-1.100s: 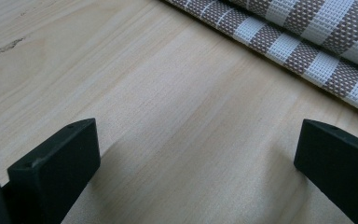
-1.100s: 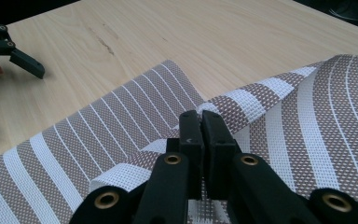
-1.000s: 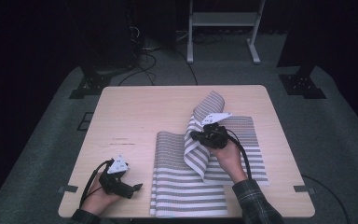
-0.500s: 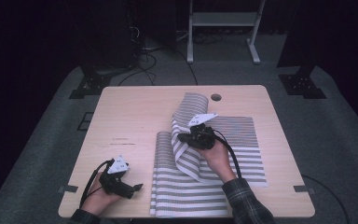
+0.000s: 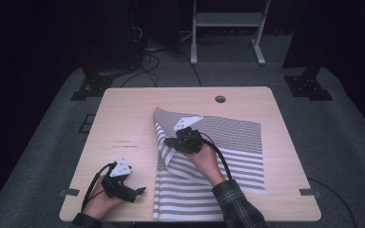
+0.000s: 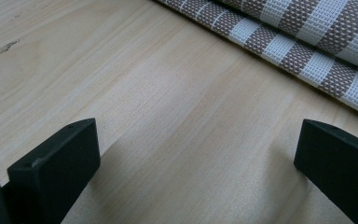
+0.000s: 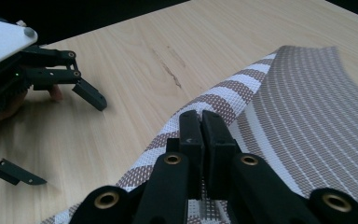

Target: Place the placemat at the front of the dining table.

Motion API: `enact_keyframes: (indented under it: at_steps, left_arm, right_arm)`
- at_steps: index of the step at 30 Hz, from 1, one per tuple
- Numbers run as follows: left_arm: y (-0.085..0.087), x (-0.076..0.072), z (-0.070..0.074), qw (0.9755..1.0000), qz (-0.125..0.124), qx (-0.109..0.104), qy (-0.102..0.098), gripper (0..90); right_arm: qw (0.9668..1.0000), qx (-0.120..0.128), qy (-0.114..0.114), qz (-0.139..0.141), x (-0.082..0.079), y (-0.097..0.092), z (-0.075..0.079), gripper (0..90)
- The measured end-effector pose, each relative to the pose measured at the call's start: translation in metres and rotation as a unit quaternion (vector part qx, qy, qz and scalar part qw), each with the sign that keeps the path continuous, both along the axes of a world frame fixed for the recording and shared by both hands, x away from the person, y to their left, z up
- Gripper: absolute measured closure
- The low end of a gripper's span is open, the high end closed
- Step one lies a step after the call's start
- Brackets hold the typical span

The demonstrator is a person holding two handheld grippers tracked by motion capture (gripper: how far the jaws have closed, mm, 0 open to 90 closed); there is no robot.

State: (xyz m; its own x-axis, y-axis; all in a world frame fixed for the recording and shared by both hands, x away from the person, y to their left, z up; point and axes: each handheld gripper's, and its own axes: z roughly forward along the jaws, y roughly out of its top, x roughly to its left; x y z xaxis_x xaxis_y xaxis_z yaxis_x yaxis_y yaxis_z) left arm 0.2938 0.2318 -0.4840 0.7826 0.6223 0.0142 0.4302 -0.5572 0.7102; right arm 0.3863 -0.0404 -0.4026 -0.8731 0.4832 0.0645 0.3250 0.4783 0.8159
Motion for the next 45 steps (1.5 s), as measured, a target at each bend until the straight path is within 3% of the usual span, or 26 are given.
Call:
enact_keyframes:
  at_steps: [16,18,23,34,45]
  left_arm:
    - [0.0,0.0,0.0,1.0,-0.004,0.001,0.0,0.0]
    - [0.0,0.0,0.0,1.0,-0.003,0.0,0.0,0.0]
    - [0.0,0.0,0.0,1.0,-0.003,0.0,0.0,0.0]
    - [-0.001,0.0,0.0,1.0,-0.002,-0.001,0.0,0.0]
    - [0.0,0.0,0.0,1.0,-0.003,0.0,0.0,0.0]
  right_arm:
    - [0.9992,0.001,0.017,0.035,-0.009,0.033,-0.012,85.5]
    - [0.9992,0.004,0.016,0.037,-0.009,0.034,-0.012,81.1]
    - [0.9991,0.017,0.018,0.035,-0.01,0.035,-0.01,57.0]
    - [0.9994,0.025,0.012,0.021,-0.016,0.02,0.0,39.2]
    - [0.9997,0.003,0.01,-0.022,-0.02,-0.021,-0.001,28.7]
